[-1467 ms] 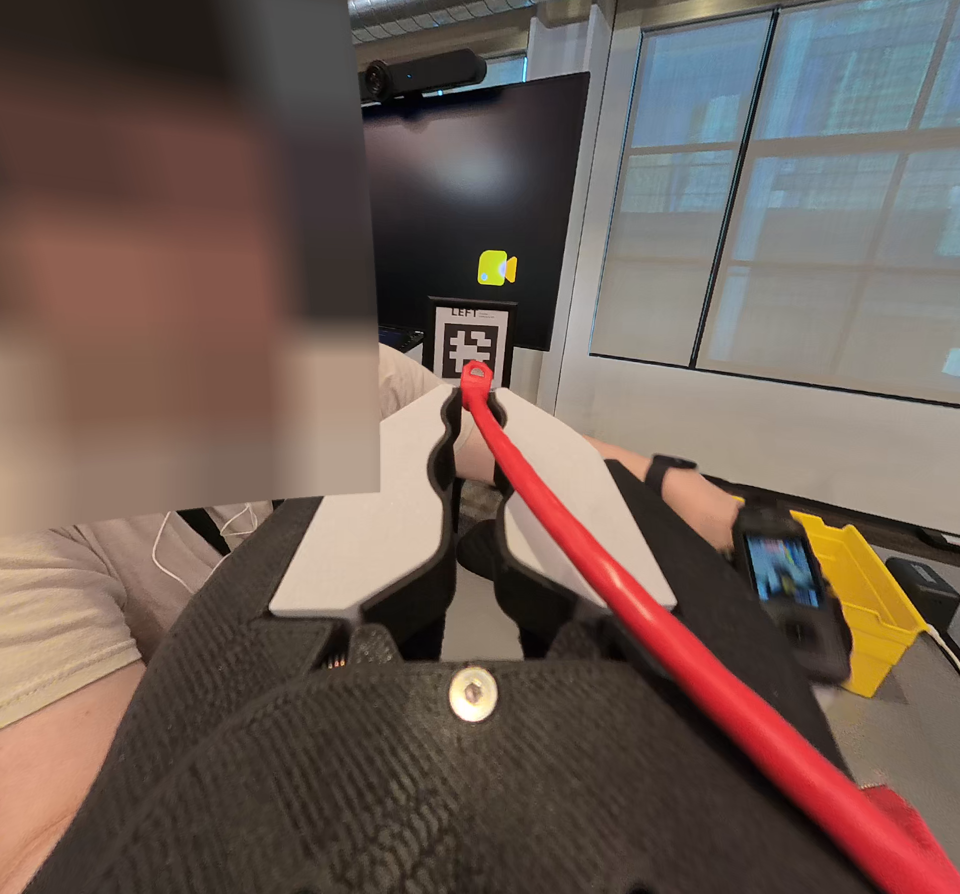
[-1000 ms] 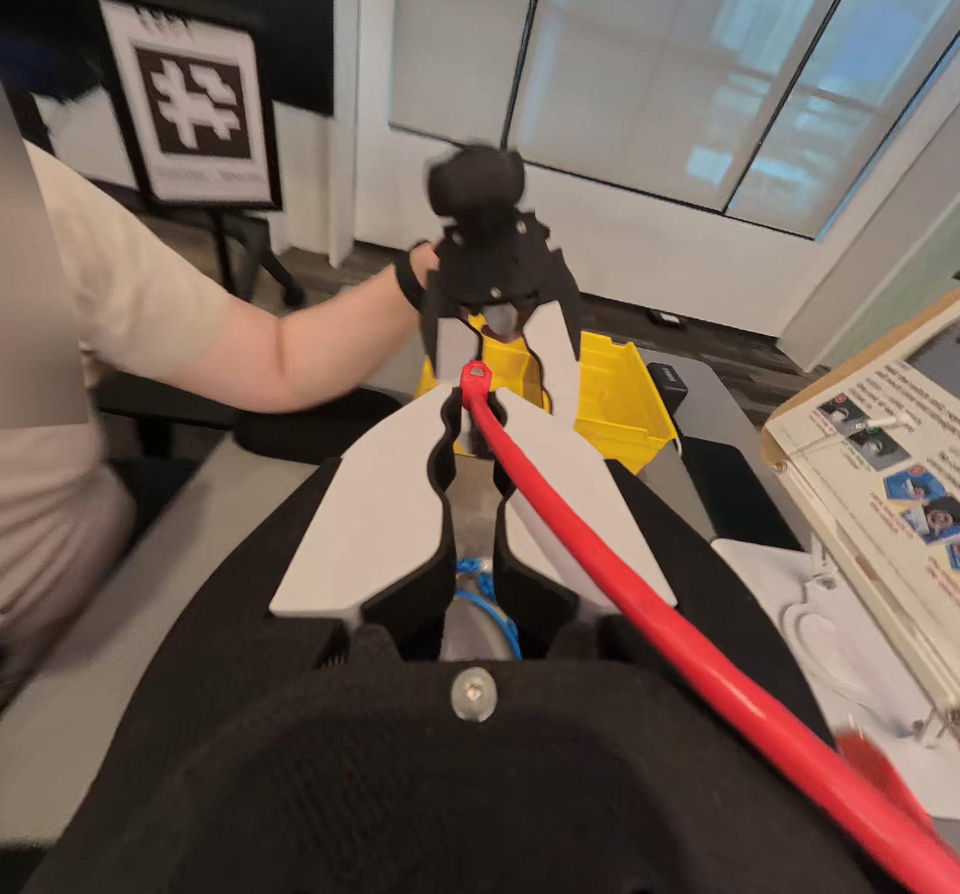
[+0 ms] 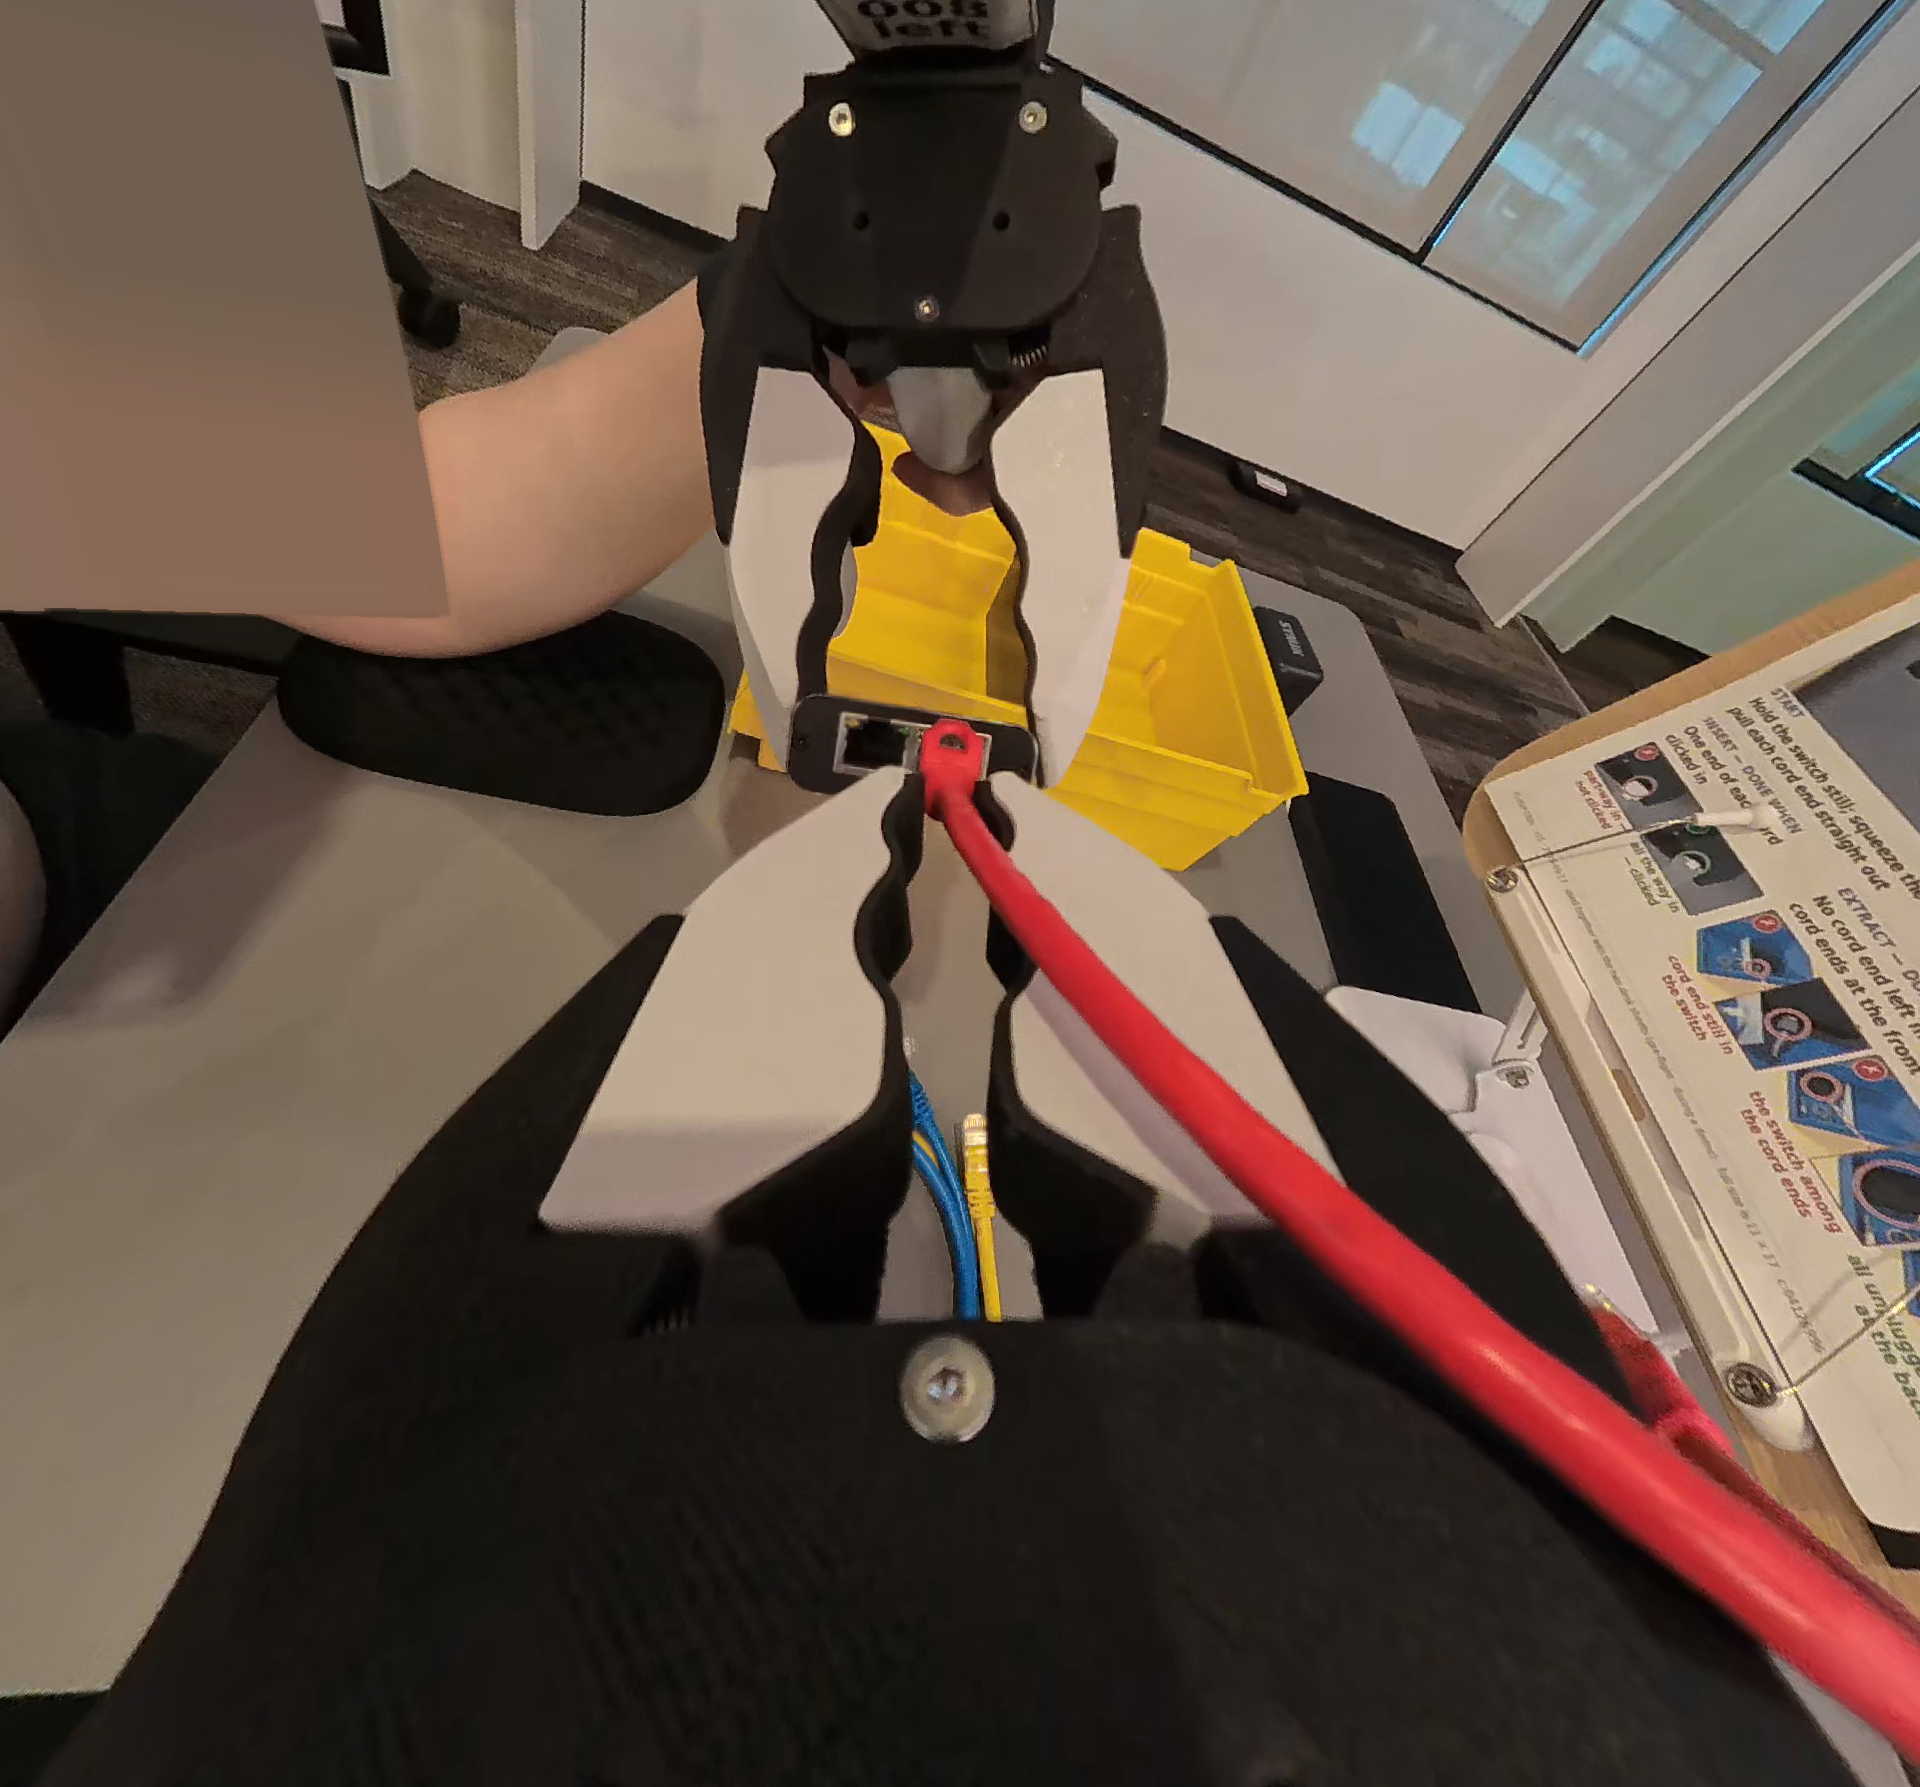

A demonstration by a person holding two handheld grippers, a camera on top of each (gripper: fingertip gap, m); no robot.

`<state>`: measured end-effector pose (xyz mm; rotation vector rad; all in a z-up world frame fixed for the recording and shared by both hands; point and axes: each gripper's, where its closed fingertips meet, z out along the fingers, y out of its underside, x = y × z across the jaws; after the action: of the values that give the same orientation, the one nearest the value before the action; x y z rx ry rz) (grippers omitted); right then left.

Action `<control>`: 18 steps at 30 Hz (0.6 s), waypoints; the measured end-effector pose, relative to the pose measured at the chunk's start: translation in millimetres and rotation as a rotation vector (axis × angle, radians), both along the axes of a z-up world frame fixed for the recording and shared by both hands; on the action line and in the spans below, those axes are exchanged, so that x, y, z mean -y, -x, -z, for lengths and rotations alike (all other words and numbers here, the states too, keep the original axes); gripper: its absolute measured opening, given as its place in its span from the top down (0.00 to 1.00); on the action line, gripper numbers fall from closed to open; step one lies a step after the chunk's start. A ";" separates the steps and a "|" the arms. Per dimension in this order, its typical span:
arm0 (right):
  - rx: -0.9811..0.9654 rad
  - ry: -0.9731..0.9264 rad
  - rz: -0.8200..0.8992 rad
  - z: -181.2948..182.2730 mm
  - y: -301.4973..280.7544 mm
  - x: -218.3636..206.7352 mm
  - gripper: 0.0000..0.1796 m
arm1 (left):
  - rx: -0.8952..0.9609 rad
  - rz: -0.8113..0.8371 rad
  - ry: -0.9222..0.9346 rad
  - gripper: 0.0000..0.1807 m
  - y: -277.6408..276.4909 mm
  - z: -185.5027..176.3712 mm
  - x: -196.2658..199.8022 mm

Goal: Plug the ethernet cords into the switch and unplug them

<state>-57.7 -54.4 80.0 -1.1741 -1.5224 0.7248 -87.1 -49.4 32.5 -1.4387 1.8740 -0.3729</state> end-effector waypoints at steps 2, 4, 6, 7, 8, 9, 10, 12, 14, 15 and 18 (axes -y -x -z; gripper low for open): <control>-0.005 -0.010 0.007 -0.8 0.7 -0.7 0.94 | 0.003 -0.005 0.009 0.68 0.0 -0.6 -0.4; -0.012 0.001 0.002 -2.3 1.2 0.6 0.94 | 0.011 -0.008 0.027 0.68 0.0 -2.2 1.5; -0.013 0.007 -0.011 -3.1 0.8 3.2 0.94 | 0.010 -0.026 0.058 0.68 -0.7 -3.5 5.4; -0.015 0.008 -0.022 -3.9 0.0 5.1 0.94 | 0.012 -0.025 0.054 0.68 -1.7 -4.1 7.2; -0.019 0.009 -0.029 -5.1 -0.7 6.6 0.94 | 0.017 -0.022 0.043 0.68 -2.8 -5.0 8.5; -0.026 0.005 -0.032 -6.9 -1.3 7.4 0.94 | 0.027 -0.018 0.041 0.68 -4.0 -6.4 9.5; -0.033 -0.004 -0.027 -8.7 -1.4 7.3 0.94 | 0.043 -0.019 0.045 0.68 -4.7 -8.2 9.6; -0.023 -0.015 -0.021 -8.0 -1.0 7.4 0.94 | 0.059 -0.011 0.065 0.68 -4.6 -8.7 10.1; -0.010 -0.008 -0.009 -4.9 -1.0 4.3 0.94 | 0.063 -0.017 0.069 0.68 -4.2 -7.5 7.1; -0.022 -0.003 -0.013 -5.5 -0.9 3.8 0.94 | 0.070 -0.016 0.078 0.68 -4.7 -7.3 6.8; -0.025 0.008 -0.014 -4.7 -0.6 2.5 0.94 | 0.063 -0.027 0.090 0.68 -6.9 -3.9 5.2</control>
<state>-57.2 -56.9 84.6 -1.1568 -1.5099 0.7532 -80.2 -54.6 36.4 -1.4926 1.8063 -0.4890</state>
